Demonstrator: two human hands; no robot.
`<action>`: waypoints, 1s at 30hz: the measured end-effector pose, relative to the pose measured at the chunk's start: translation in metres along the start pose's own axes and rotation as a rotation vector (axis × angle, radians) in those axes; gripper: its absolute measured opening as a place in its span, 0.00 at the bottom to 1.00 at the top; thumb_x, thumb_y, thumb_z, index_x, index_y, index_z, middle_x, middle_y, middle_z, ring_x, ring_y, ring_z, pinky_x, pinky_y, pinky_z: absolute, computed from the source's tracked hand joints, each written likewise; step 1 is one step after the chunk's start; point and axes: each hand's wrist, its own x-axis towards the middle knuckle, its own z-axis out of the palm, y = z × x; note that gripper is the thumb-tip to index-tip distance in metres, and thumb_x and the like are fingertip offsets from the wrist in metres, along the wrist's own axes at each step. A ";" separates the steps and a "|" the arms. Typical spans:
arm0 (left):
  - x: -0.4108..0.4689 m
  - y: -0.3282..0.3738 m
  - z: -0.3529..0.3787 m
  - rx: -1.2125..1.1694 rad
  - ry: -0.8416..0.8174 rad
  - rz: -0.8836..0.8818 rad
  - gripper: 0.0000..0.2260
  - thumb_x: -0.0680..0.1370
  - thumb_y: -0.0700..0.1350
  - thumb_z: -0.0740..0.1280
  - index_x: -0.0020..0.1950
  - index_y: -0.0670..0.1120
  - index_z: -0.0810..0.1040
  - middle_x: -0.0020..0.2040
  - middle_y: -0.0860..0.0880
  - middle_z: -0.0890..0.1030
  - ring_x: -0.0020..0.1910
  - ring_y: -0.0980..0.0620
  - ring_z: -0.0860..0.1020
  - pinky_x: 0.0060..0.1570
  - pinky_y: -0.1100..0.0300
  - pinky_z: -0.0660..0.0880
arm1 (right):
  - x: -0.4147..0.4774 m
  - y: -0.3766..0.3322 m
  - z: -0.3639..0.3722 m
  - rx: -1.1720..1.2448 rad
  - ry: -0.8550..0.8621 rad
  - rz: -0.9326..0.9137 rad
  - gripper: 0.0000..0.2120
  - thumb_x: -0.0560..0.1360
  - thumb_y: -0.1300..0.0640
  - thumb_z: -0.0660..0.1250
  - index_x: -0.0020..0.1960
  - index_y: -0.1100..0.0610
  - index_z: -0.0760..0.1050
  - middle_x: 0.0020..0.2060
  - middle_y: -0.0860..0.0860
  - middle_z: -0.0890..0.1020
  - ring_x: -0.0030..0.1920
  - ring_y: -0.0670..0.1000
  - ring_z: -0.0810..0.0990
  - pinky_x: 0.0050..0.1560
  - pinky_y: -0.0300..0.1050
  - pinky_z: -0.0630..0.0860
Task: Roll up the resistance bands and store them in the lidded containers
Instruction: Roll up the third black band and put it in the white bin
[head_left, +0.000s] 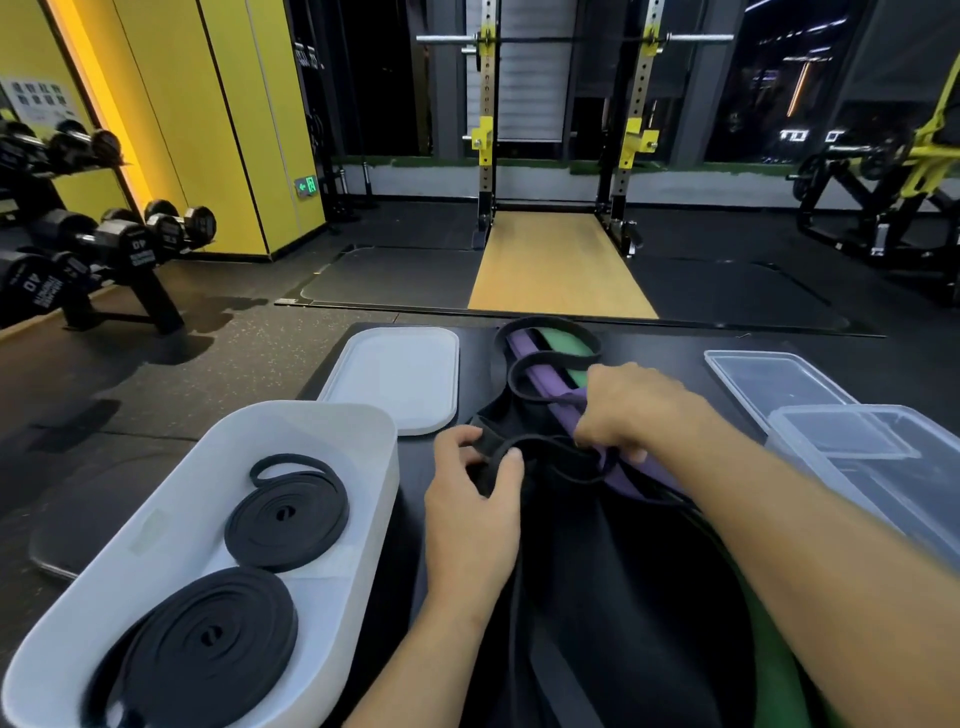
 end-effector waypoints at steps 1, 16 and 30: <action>-0.001 0.001 0.000 0.006 -0.009 0.009 0.11 0.80 0.51 0.71 0.59 0.59 0.74 0.52 0.57 0.82 0.52 0.63 0.79 0.46 0.73 0.71 | 0.003 0.001 0.002 -0.049 0.048 0.010 0.08 0.74 0.54 0.68 0.50 0.56 0.73 0.35 0.51 0.79 0.37 0.53 0.80 0.37 0.44 0.71; -0.001 -0.001 0.003 0.149 -0.010 0.082 0.15 0.78 0.49 0.73 0.34 0.47 0.74 0.37 0.52 0.77 0.40 0.55 0.76 0.40 0.69 0.70 | 0.046 0.014 0.008 1.487 0.179 0.033 0.18 0.80 0.65 0.68 0.69 0.64 0.72 0.48 0.57 0.83 0.40 0.50 0.83 0.40 0.39 0.81; -0.001 -0.002 0.002 0.138 -0.080 0.021 0.10 0.79 0.42 0.62 0.44 0.54 0.79 0.41 0.56 0.84 0.43 0.57 0.81 0.45 0.53 0.79 | -0.007 -0.031 0.039 0.335 0.088 -0.349 0.10 0.76 0.52 0.67 0.56 0.46 0.82 0.51 0.44 0.83 0.53 0.50 0.81 0.53 0.49 0.80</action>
